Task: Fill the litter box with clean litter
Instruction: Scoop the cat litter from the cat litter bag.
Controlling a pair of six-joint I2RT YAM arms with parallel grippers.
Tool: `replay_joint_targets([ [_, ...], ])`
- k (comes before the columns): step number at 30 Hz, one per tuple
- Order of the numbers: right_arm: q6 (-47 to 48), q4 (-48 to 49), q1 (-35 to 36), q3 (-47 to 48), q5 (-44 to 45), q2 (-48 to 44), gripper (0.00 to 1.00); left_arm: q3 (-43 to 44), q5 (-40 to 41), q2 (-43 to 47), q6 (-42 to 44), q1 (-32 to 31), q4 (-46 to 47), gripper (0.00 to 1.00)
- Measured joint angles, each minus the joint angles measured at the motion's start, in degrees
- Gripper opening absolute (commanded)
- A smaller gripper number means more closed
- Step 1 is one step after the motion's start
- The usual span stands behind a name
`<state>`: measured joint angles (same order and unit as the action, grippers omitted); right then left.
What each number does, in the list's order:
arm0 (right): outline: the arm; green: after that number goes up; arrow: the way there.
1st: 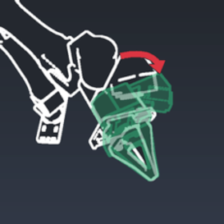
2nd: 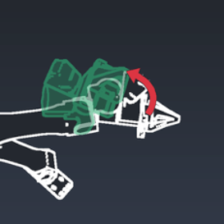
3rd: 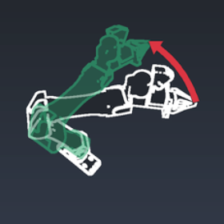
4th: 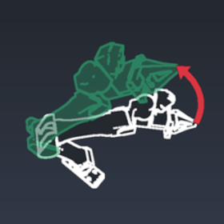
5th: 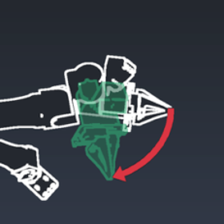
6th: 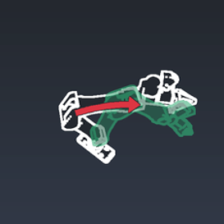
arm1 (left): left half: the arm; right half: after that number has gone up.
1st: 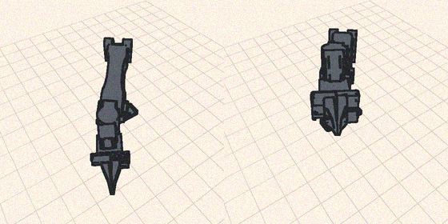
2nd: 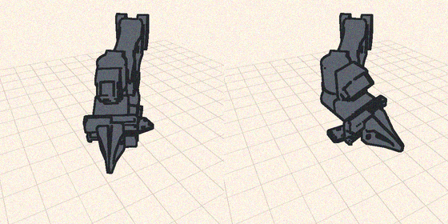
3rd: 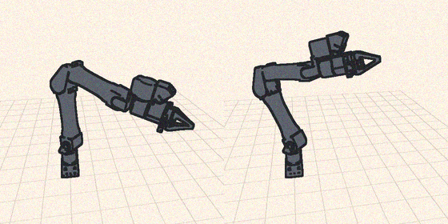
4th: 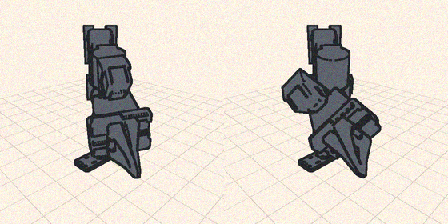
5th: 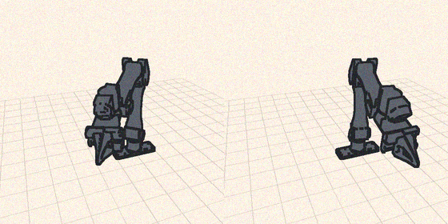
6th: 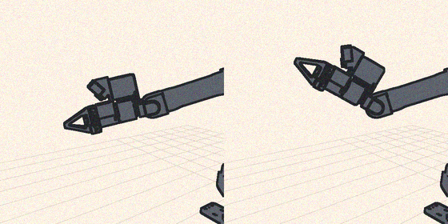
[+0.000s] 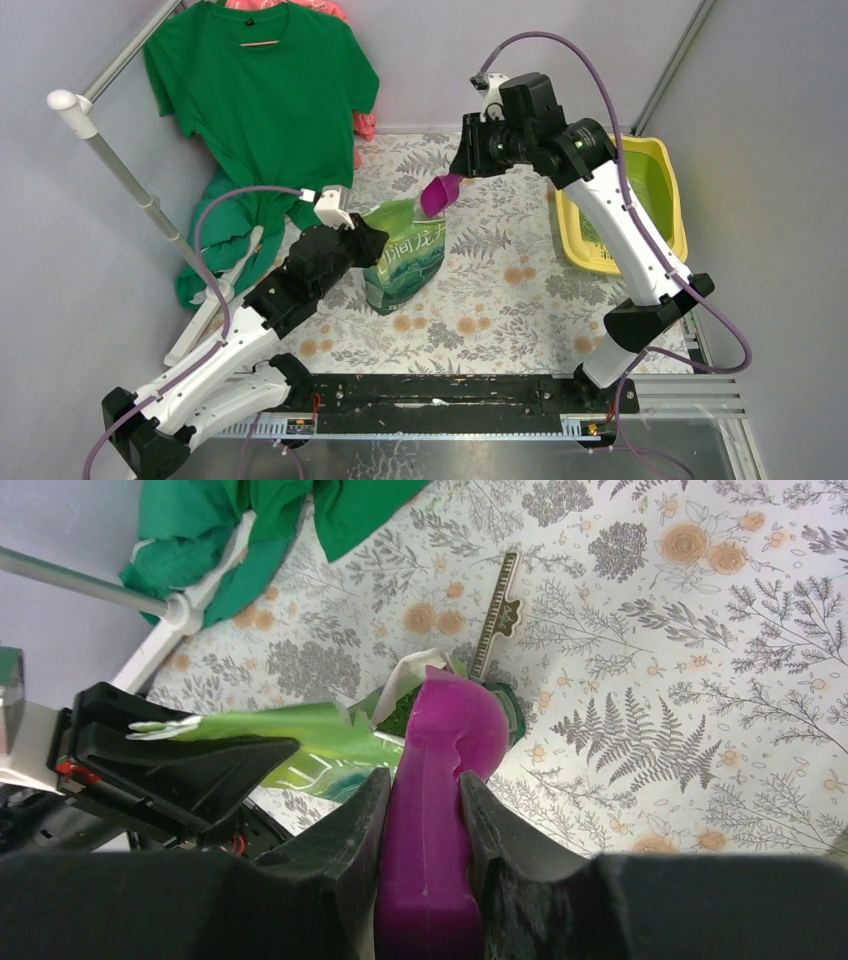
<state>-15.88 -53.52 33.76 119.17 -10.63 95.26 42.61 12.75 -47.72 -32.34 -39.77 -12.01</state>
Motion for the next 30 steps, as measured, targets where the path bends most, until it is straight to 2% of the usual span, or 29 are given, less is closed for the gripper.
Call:
replay_joint_targets([
  [4,1.16,-1.53,1.62,-0.22,1.70,0.92,0.00,-0.68,-2.67,-0.63,1.57,0.00,2.34,0.13],
  [15,2.43,-1.33,4.55,-10.71,5.46,-1.29,0.00,-7.67,-15.80,1.97,3.69,-0.35,14.99,0.13],
  [21,1.22,4.35,5.95,-23.26,5.64,-6.38,0.00,-12.46,-18.40,4.02,3.54,-2.25,20.94,0.14],
  [25,-1.60,9.97,6.27,-33.99,5.42,-11.02,0.00,-13.57,-18.12,4.22,3.58,-4.79,22.71,0.14],
  [30,-4.74,16.24,6.25,-42.84,5.44,-16.57,0.00,-14.49,-16.11,3.48,3.85,-8.33,24.50,0.13],
])
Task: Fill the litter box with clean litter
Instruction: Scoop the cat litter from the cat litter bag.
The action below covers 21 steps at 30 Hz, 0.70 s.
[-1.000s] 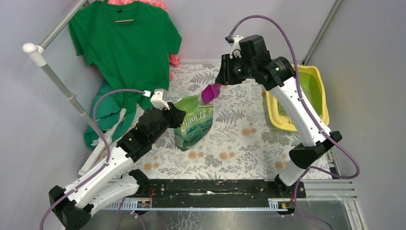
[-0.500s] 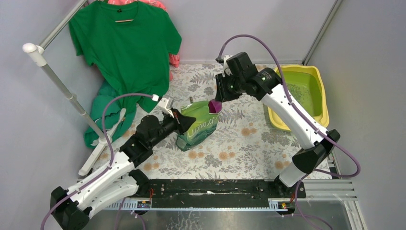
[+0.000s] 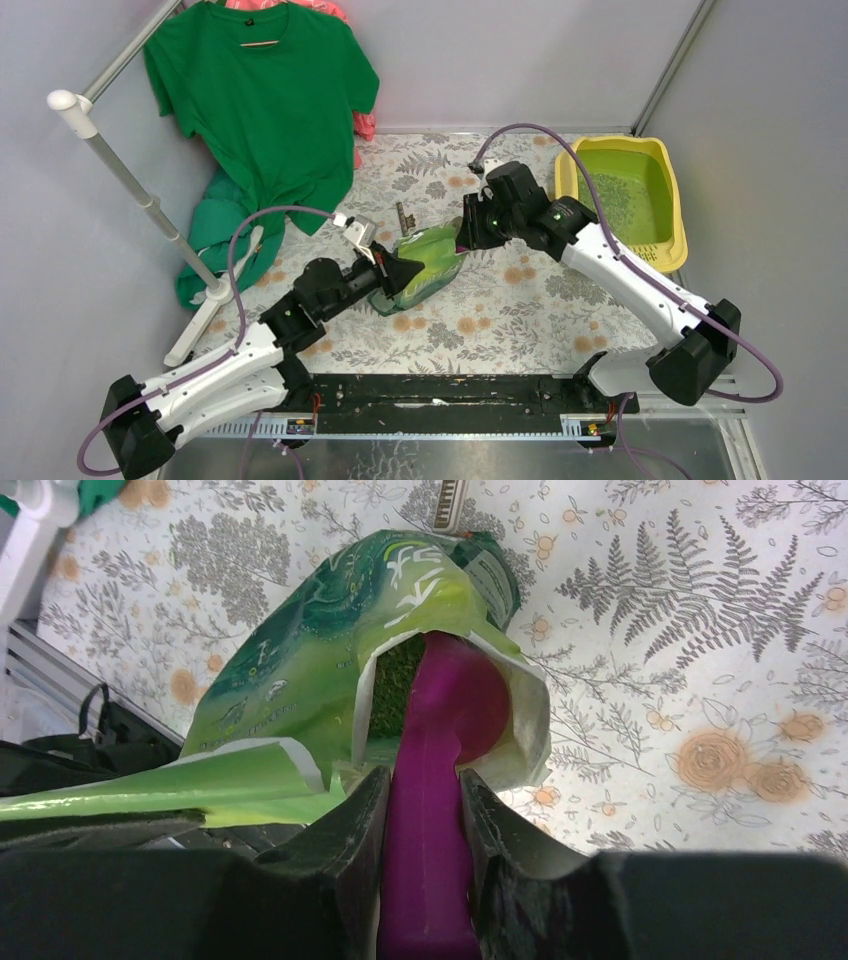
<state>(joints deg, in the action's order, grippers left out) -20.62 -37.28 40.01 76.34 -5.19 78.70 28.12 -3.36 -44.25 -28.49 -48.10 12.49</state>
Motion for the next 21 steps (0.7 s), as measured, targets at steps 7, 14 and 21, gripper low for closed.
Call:
replay_joint_targets([
  [7,-3.10,8.72,-0.39,-3.37,-3.63,3.32,0.00,0.00,4.33,0.92,1.03,-0.98,0.22,0.13],
  [14,-2.25,14.14,-2.32,-1.88,-10.19,8.48,0.00,0.00,8.09,2.45,2.49,-0.98,-1.07,0.13],
  [21,-2.89,20.55,-5.81,-7.32,-20.26,7.89,0.00,0.04,12.07,4.37,2.60,-1.07,-3.72,0.12],
])
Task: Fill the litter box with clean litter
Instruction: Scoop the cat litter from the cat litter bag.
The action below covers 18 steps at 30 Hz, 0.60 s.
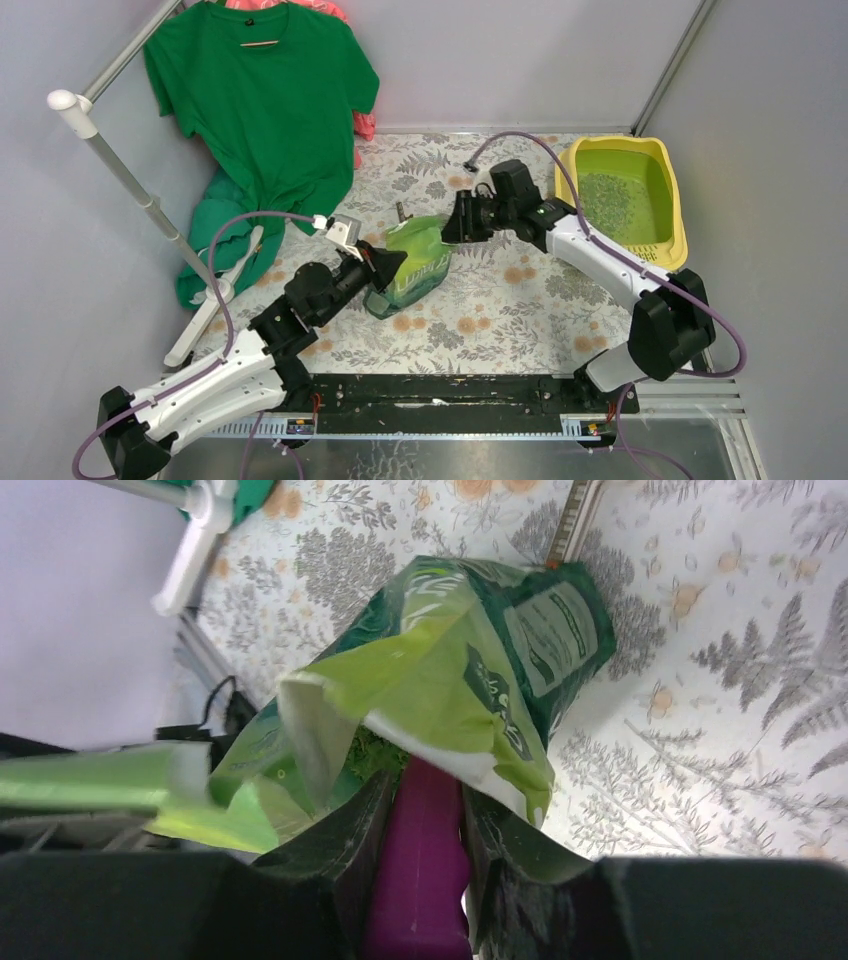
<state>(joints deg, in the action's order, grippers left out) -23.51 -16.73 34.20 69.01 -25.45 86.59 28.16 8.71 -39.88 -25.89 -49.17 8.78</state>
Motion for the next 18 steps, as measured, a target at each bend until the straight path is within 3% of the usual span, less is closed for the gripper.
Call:
replay_joint_targets([
  [7,-11.34,13.73,-7.89,-15.58,-13.62,-5.68,0.00,1.31,3.37,0.20,-0.04,-0.42,-2.62,0.12],
  [18,-19.54,17.53,-8.83,-18.32,-20.59,-12.02,0.00,3.30,5.88,0.37,-0.09,-0.39,-3.85,0.12],
])
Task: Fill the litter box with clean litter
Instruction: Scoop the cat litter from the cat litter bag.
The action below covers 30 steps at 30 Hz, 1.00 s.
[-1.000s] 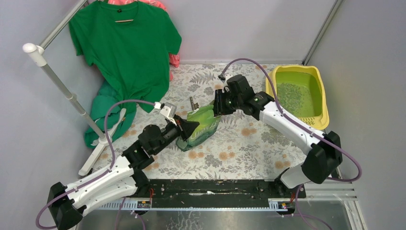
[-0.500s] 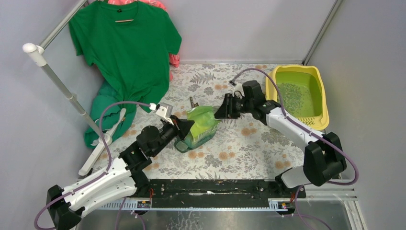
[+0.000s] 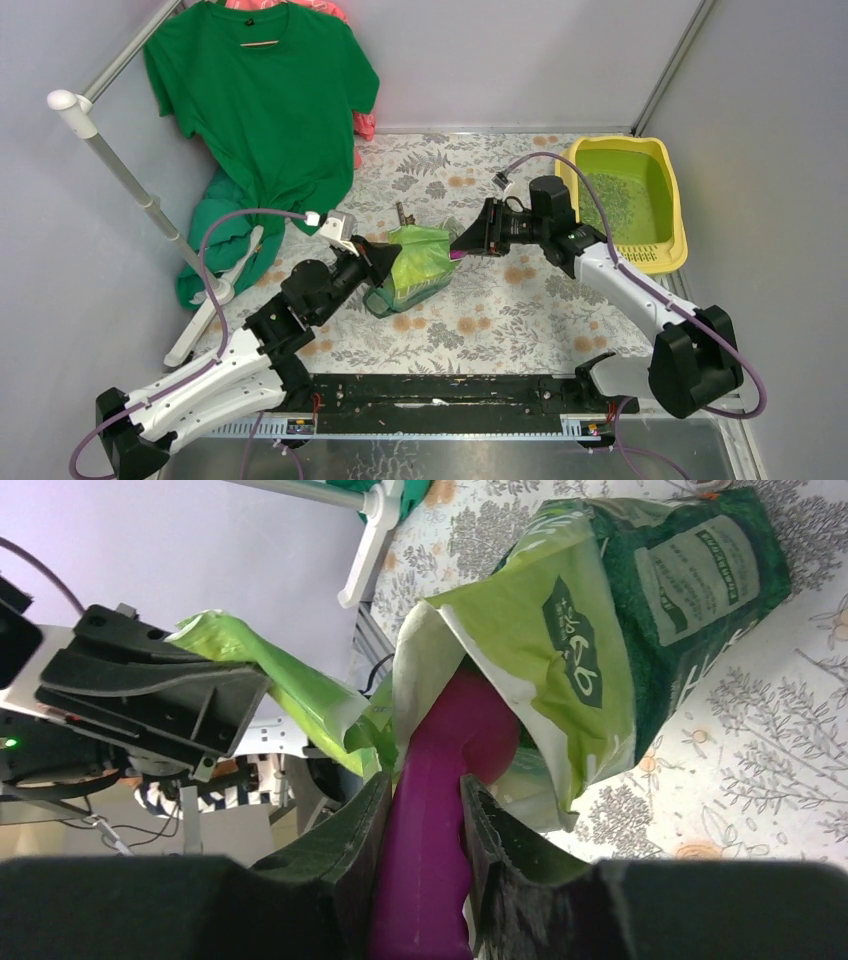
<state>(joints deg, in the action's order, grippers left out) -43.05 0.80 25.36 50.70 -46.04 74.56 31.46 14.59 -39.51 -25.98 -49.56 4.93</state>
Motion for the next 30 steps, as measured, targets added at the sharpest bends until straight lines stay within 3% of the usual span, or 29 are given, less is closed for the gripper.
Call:
replay_joint_targets([
  [9,-11.30,9.75,-7.74,-9.44,-5.40,-7.15,0.00,1.38,0.39,1.84,0.07,-0.02,-1.07,0.12],
  [18,-20.81,21.09,-9.66,-12.72,-8.13,-5.75,0.00,9.90,2.89,0.39,1.88,0.00,-4.48,0.14],
  [19,-22.03,22.95,-9.68,-12.83,-8.35,-5.05,0.00,10.32,3.21,0.17,2.14,0.00,-4.33,0.17],
  [21,-24.37,26.43,-9.68,-12.94,-8.92,-3.89,0.00,10.38,3.67,0.13,2.34,0.00,-4.57,0.42],
  [23,-26.03,29.09,-9.68,-12.96,-9.38,-2.69,0.00,10.36,3.93,0.09,2.64,0.00,-5.16,0.57],
  [25,-27.12,30.56,-9.68,-12.94,-9.77,-1.57,0.00,10.23,3.98,0.57,2.64,0.00,-6.19,0.64],
  [30,-28.33,32.17,-9.68,-12.81,-10.60,-0.11,0.00,9.57,3.72,4.81,1.75,0.00,-10.64,0.68],
])
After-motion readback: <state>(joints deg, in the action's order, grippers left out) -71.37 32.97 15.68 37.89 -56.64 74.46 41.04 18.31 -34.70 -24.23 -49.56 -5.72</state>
